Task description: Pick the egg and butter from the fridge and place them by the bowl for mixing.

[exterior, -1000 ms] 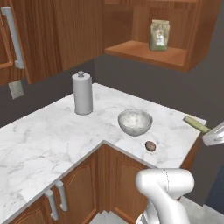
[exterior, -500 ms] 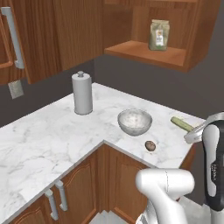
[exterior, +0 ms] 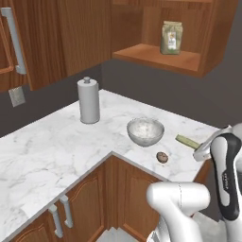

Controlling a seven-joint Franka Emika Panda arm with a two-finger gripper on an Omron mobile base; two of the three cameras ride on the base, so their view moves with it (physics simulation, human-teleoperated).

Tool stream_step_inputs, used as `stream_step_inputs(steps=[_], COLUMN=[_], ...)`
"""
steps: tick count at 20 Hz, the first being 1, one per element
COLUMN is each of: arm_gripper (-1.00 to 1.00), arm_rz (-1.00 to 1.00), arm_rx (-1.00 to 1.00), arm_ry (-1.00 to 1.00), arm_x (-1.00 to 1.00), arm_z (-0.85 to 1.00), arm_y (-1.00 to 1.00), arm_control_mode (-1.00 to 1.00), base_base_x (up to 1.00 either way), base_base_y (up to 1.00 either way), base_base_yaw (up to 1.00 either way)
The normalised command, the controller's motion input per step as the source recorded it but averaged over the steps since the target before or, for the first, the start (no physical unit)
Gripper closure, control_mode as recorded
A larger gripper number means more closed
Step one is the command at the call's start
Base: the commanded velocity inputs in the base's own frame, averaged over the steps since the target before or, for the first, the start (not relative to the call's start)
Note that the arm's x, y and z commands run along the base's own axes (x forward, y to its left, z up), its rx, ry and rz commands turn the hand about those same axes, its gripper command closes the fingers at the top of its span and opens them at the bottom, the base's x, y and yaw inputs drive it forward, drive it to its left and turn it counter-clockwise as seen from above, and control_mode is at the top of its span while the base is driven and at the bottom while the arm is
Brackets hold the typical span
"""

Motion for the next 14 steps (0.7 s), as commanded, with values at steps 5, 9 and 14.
stream_step_inputs(steps=[5, 9, 14], arm_gripper=[1.0, 1.0, 1.0], arm_rz=[0.18, 0.14, 0.11], arm_rx=[0.0, 0.0, 0.0], arm_ry=[0.05, 0.11, 0.09], arm_x=[0.17, 0.25, 0.25], arm_z=[-0.4, -0.4, -0.36], arm_y=[-0.16, -0.09, -0.08], arm_control_mode=[-1.0, -1.0, -1.0], base_base_x=[0.0, 0.0, 0.0], base_base_y=[0.0, 0.0, 0.0], base_base_yaw=[0.0, 0.0, 0.0])
